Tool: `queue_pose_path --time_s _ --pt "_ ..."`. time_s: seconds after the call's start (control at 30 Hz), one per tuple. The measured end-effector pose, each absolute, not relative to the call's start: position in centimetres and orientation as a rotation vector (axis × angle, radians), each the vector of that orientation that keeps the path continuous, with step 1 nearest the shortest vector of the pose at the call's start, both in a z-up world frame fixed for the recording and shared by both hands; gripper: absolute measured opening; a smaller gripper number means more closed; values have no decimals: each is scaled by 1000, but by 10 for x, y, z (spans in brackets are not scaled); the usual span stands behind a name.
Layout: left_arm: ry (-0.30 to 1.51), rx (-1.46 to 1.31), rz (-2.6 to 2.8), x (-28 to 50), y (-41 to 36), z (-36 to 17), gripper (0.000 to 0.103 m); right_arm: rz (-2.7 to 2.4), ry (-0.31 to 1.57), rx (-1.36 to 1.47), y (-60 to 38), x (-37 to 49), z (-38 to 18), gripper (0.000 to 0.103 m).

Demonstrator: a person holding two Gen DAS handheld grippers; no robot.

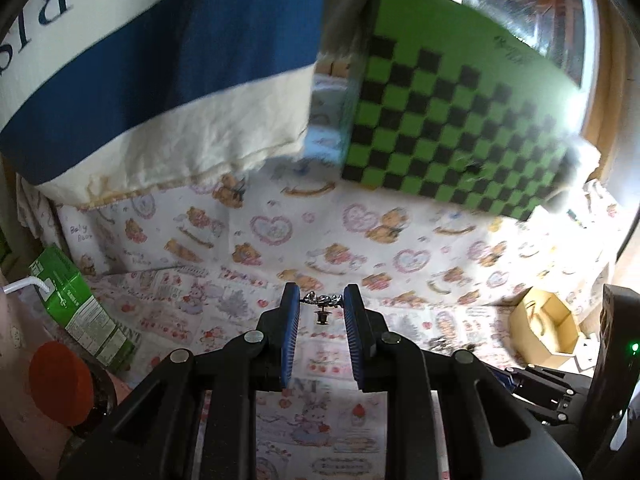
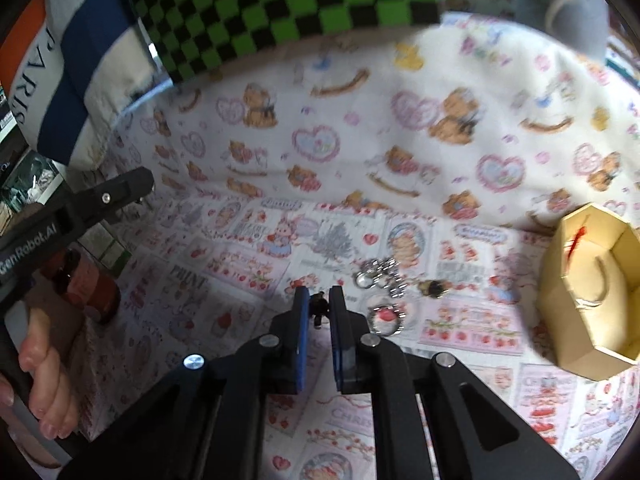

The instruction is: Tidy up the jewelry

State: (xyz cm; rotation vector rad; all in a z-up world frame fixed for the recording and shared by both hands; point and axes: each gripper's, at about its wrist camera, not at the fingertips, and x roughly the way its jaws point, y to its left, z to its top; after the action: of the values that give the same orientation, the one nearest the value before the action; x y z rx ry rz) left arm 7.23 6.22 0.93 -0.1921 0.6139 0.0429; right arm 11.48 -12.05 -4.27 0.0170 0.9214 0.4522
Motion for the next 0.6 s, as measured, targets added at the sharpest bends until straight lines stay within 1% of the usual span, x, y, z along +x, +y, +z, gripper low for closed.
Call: queue_pose_path --time_s 0.2,0.43,0.53,0.6 --pt "533 -211 2 57 55 24 21 422 811 -5 -140 97 -12 9" --pt "432 -165 4 33 40 45 21 399 684 -60 -175 68 7 9" --pt "377 -104 6 20 24 53 21 404 638 -30 -197 62 14 9" --pt "358 -14 22 15 8 54 21 393 622 -2 -207 62 20 9"
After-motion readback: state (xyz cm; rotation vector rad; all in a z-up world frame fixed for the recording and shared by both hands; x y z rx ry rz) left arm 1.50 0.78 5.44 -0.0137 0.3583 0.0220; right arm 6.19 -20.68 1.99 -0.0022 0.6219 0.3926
